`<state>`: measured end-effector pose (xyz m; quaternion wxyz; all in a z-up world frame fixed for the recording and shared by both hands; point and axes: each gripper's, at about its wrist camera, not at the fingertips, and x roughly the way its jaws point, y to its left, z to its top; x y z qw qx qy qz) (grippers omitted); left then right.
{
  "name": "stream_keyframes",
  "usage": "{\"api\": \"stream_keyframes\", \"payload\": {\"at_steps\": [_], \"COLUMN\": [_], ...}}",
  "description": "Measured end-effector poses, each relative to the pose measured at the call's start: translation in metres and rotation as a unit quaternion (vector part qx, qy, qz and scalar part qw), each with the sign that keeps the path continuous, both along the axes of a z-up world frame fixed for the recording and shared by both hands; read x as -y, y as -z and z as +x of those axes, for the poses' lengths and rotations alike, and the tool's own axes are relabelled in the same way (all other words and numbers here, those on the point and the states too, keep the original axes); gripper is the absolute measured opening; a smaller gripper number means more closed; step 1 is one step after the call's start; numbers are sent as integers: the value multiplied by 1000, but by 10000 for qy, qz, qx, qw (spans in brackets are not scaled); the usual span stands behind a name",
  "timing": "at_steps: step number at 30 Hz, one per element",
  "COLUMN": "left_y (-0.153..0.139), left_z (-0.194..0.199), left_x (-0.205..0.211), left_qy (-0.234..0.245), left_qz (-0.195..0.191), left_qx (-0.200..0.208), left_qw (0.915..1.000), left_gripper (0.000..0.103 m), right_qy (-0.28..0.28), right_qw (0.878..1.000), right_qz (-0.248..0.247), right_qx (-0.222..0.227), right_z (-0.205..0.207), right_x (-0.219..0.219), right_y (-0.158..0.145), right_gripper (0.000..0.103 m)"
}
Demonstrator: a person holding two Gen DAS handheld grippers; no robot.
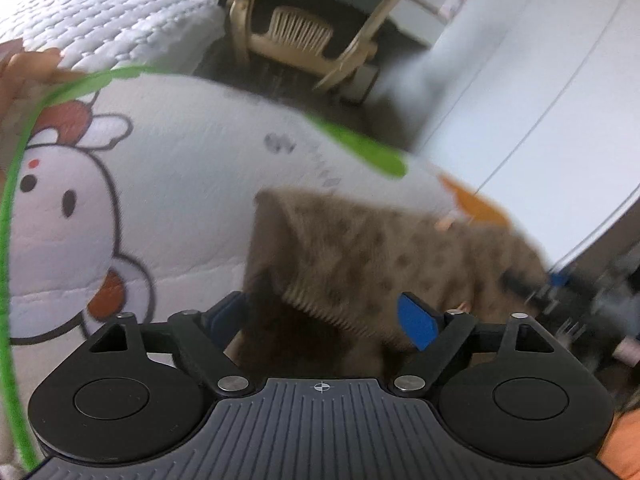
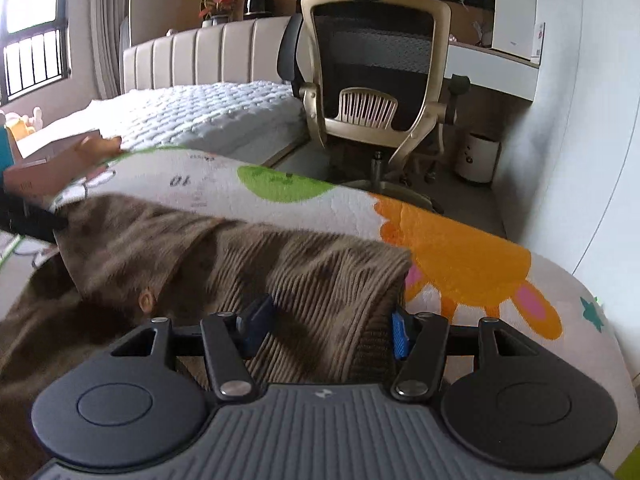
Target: Fold clothes
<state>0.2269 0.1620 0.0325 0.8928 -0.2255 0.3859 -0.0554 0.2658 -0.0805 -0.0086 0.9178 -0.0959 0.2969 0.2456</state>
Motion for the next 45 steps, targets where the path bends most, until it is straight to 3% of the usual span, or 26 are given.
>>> {"api": "stream_keyframes", "payload": {"at_steps": [3,4,6,7,10,12,16,19,22,26,29,33,35,38,39,40,41,42,45], "left_y": [6,10,19,24,23,18,11,6,5,12,20,34,38,41,42,42,41,40,25], "left_z": [2,2,0,-1,-19,-41,-92,-123,-151,-176,-179,-169,-160,-145,-141,-138,-136,-133,-121], "left_x": [-1,2,12,16,27,33,41,60,88,123,143,166,167,157,153,152,150,148,140], "left_qy": [-271,-301,-251,-226,50,196,607,1091,1827,2501,2678,3025,3047,2921,2851,2753,2639,2525,2214], "left_qz": [-469,-333,229,510,1114,1396,1585,2066,2737,3302,3293,3017,2833,2393,2283,2278,2282,2262,1949], "left_qx": [123,25,-277,-427,-498,-458,-203,87,437,683,720,675,662,593,585,597,583,549,434], "left_qw": [9985,9990,9990,9975,9925,9889,9853,9723,9433,9076,9026,9016,9070,9241,9291,9321,9354,9392,9545], "left_gripper": [87,85,65,64,63,77,83,83,85,86,81,74,74,51,37,30,15,8,7], "right_qy": [-9,-17,-9,33,270,251,-151,-682,-1024,-995,-887,-818,-837,-913,-939,-965,-998,-1079,-1400], "right_qw": [9997,9993,9984,9980,9974,9981,9995,9974,9942,9941,9950,9953,9949,9934,9930,9925,9922,9913,9874], "right_qz": [-263,-372,-559,-618,-663,-562,-275,-231,-208,-20,117,306,399,564,589,613,607,593,515], "right_qx": [17,27,55,85,44,-4,2,-80,-253,-421,-440,-413,-400,-408,-417,-426,-435,-459,-532], "right_z": [-3,-5,-8,-10,-23,-41,-92,-130,-155,-166,-169,-175,-179,-189,-192,-195,-198,-200,-208], "right_x": [4,6,12,20,49,64,84,79,66,59,60,67,71,79,80,81,81,78,65], "right_y": [11,15,20,20,18,13,-2,-8,-4,1,-1,-8,-12,-14,-13,-13,-13,-13,-12], "right_gripper": [59,60,65,66,66,66,63,62,62,62,62,62,62,62,62,62,62,56,51]}}
